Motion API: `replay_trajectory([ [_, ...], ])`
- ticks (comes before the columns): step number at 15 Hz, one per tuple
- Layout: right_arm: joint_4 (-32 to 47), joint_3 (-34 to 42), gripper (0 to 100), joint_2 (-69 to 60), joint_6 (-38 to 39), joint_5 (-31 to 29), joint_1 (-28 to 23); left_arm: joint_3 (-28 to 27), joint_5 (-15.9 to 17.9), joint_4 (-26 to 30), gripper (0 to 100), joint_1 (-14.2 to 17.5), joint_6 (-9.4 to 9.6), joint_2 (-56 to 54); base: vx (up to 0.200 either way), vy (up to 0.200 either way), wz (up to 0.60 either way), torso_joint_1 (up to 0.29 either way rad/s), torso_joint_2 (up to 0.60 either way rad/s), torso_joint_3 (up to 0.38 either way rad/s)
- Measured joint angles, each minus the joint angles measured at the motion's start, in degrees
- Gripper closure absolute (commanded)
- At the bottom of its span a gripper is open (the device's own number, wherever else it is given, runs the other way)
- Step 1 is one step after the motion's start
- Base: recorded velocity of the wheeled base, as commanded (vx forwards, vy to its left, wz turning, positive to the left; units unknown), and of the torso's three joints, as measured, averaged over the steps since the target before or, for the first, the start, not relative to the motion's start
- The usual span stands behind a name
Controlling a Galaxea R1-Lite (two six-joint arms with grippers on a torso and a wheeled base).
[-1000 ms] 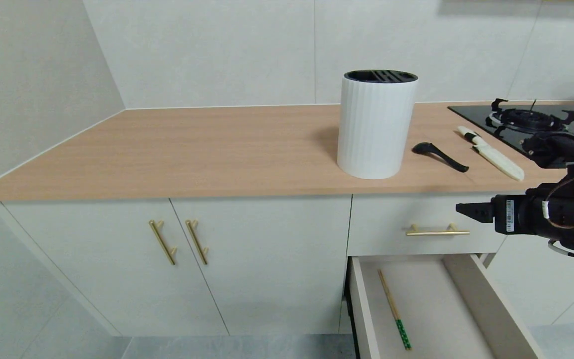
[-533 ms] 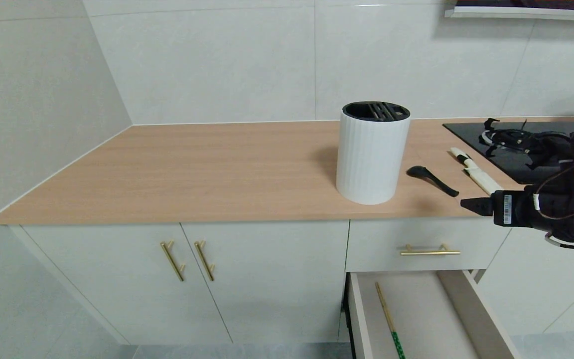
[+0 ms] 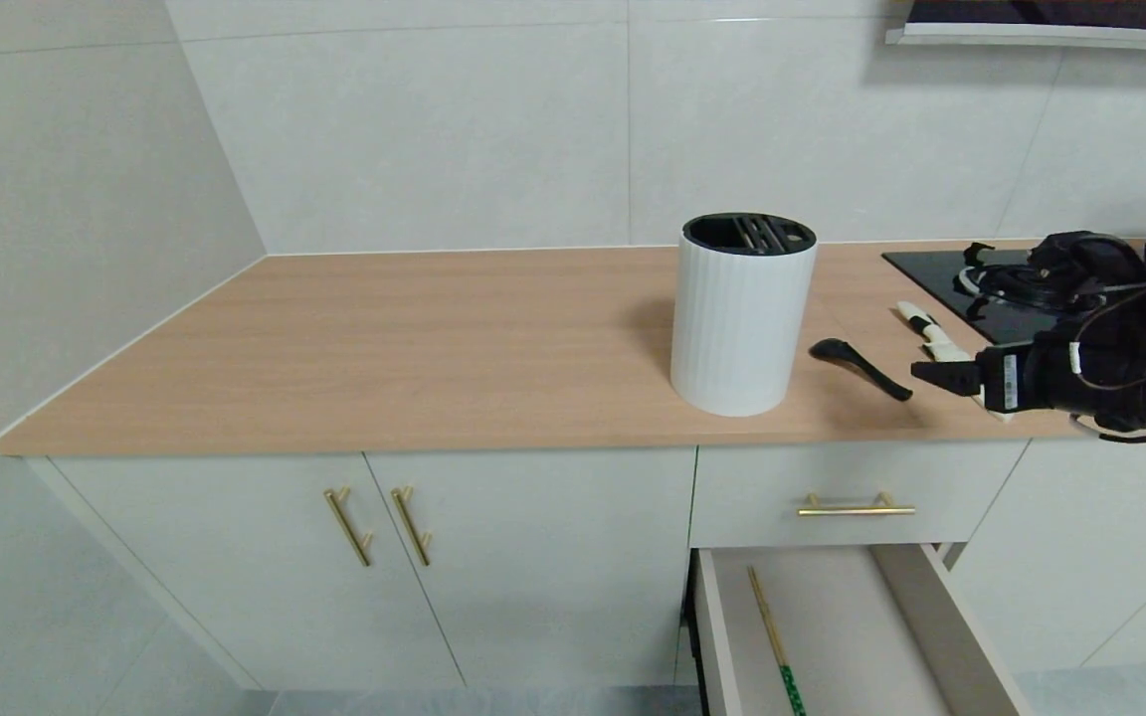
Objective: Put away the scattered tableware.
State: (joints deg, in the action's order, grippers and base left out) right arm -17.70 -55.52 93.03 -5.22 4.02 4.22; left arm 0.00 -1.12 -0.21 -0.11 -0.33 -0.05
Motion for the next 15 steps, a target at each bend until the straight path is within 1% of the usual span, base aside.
replay_trajectory([
  [2, -0.2, -4.0, 0, 3.0, -0.6, 1.2, -1.2, 0.0, 0.0, 0.0, 0, 0.0, 0.01, 0.0, 0.000, 0.000, 0.00, 0.000, 0.00, 0.000],
  [4, -0.7, -6.3, 0, 6.3, -1.2, 2.8, -1.6, 0.0, 0.0, 0.0, 0, 0.0, 0.00, 0.0, 0.000, 0.000, 0.00, 0.000, 0.00, 0.000],
  [7, -2.2, -8.8, 0, 11.6, -1.2, 8.7, -1.8, 0.0, 0.0, 0.0, 0, 0.0, 0.01, 0.0, 0.000, 0.000, 0.00, 0.000, 0.00, 0.000],
  [9, -4.0, -10.2, 0, 14.4, -1.1, 10.4, -2.5, 0.0, 0.0, 0.0, 0, 0.0, 0.01, 0.0, 0.000, 0.000, 0.00, 0.000, 0.00, 0.000],
  [13, -9.7, -10.8, 0, 18.8, -1.1, 10.0, -2.9, 0.0, 0.0, 0.0, 0, 0.0, 0.01, 0.0, 0.000, 0.000, 0.00, 0.000, 0.00, 0.000],
  [15, -10.0, -11.2, 0, 21.0, -1.1, 9.4, -3.1, 0.0, 0.0, 0.0, 0, 0.0, 0.00, 0.0, 0.000, 0.000, 0.00, 0.000, 0.00, 0.000],
])
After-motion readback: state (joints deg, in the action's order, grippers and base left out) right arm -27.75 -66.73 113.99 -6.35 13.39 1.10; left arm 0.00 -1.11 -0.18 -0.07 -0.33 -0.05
